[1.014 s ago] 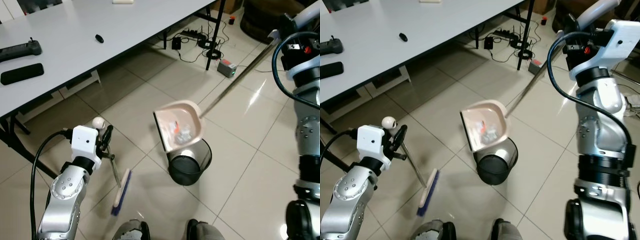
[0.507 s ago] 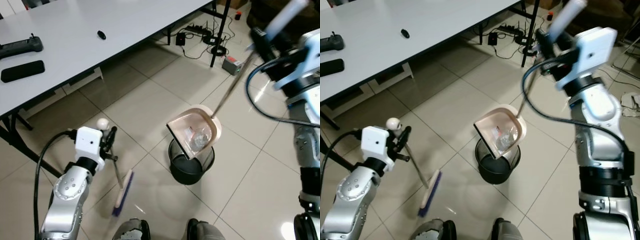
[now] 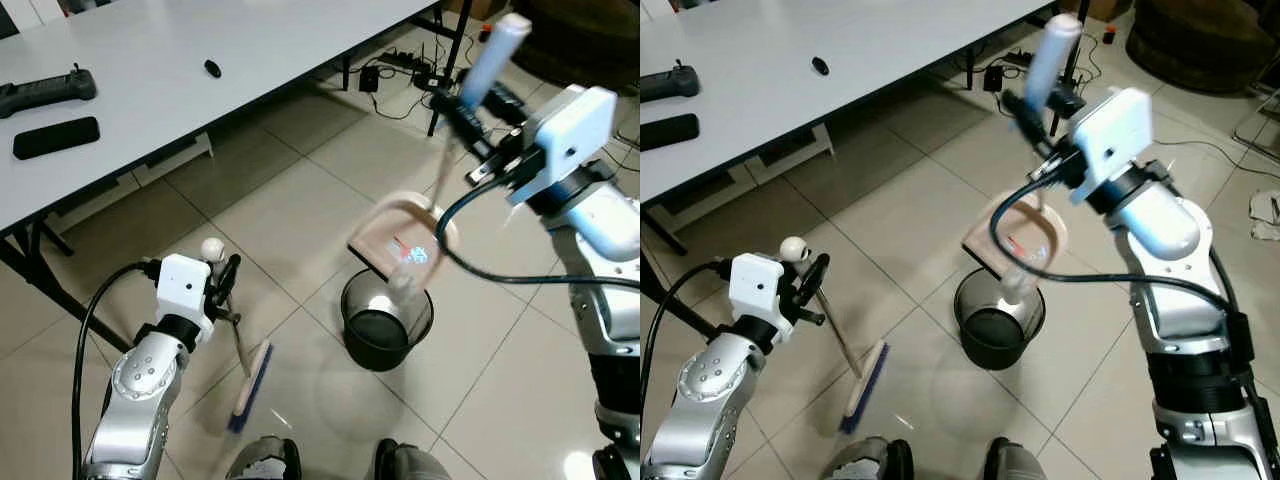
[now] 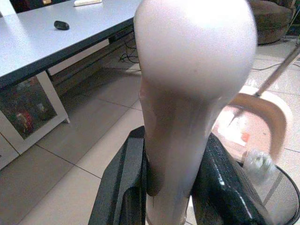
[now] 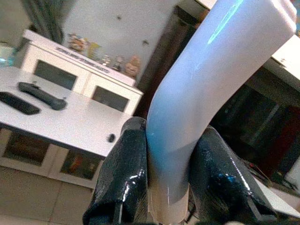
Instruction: Sweep floor
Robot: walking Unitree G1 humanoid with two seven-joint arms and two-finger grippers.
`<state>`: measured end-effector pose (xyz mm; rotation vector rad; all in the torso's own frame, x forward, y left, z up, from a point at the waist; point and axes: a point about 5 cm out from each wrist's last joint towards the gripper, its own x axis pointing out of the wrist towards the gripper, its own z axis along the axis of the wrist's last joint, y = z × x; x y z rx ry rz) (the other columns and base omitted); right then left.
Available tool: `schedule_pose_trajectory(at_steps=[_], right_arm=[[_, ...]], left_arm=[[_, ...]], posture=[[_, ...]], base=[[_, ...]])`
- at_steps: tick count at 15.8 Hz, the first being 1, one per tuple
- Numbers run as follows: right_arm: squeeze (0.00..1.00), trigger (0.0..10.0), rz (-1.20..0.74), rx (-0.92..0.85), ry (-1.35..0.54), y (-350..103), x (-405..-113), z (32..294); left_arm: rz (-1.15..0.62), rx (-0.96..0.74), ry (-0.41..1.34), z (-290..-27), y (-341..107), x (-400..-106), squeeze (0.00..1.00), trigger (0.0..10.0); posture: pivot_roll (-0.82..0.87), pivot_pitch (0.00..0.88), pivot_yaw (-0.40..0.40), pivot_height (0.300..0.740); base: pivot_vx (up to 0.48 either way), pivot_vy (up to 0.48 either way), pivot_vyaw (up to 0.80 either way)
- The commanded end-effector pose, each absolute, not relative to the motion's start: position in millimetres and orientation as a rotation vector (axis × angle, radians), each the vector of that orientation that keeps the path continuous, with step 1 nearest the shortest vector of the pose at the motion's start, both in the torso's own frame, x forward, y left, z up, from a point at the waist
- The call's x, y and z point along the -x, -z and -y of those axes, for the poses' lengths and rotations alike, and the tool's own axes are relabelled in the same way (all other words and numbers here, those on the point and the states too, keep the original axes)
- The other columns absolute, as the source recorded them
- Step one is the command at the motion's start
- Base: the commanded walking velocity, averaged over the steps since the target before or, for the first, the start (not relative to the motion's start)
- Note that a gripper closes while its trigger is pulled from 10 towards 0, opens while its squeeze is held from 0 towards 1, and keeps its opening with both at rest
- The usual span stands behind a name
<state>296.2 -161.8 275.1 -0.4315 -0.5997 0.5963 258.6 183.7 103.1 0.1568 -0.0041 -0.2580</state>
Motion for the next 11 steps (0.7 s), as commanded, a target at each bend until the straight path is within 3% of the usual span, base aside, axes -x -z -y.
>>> schedule_pose_trajectory(at_steps=[1,8,10,11], right_arm=[[0.0,10.0,0.675,0.487,-0.629,-285.3,-287.5,155.0],[0.0,10.0,0.666,0.615,-0.711,-273.6,-281.6,143.5],[0.0,10.0,0.713,0.609,-0.623,-281.5,-283.4,149.5],[0.0,10.0,0.784,0.555,-0.491,-298.1,-285.9,161.6]], left_arm=[[0.036,-0.173,0.27,-182.4,-108.1,-260.4,0.0,10.0],[0.04,-0.177,0.283,-180.4,-108.4,-260.8,0.0,10.0],[0.041,-0.178,0.287,-180.1,-108.3,-261.2,0.0,10.0],[0.044,-0.174,0.295,-179.2,-108.7,-261.5,0.0,10.0]], posture=[[0.02,0.119,0.07,0.74],[0.02,0.117,0.074,0.74],[0.02,0.116,0.075,0.74],[0.02,0.112,0.077,0.74]], base=[[0.0,0.0,0.0],[0.0,0.0,0.0],[0.0,0.0,0.0],[0.0,0.0,0.0]])
